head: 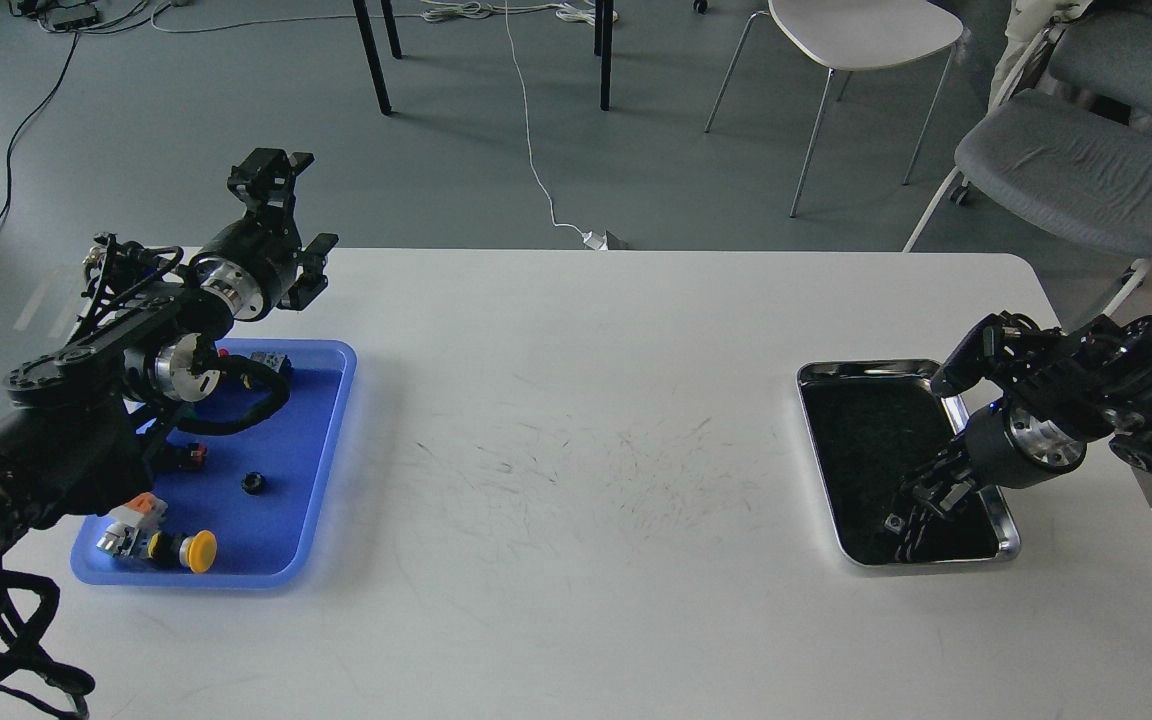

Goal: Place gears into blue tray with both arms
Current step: 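Lift the black part and carry it toward the table centre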

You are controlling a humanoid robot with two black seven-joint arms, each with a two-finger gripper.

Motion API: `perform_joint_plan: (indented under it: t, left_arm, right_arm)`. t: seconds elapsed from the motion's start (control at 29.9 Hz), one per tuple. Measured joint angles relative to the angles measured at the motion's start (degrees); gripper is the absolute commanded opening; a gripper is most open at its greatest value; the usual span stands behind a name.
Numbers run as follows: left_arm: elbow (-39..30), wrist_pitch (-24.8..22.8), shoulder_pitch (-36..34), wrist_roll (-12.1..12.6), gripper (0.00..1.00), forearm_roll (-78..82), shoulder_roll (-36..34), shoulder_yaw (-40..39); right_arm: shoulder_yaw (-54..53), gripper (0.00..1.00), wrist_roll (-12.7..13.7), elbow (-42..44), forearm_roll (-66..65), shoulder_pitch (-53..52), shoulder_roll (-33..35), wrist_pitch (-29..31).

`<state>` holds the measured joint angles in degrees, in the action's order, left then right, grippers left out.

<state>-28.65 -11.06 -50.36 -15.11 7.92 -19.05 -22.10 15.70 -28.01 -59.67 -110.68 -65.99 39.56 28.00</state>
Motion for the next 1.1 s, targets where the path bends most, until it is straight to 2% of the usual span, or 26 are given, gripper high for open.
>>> perform_joint_plan:
  t: [0.3, 0.77, 1.1]
  left_arm:
    - [-0.01, 0.06, 0.00, 0.07, 0.99, 0.00, -0.01, 0.06]
    - [-0.67, -0.17, -0.18, 0.28, 0.99, 0.00, -3.02, 0.23]
    - [-0.99, -0.38, -0.46, 0.43, 0.99, 0.00, -4.80, 0.48]
  right_arm:
    - [-2.05, 0.01, 0.02, 0.66, 0.61, -5.62, -0.74, 0.01]
    - [-22.87, 0.01, 0.42, 7.70, 1.32, -6.93, -11.12, 0.01]
    - [-34.43, 0.01, 4.75, 10.38, 7.39, -3.70, -20.68, -3.48]
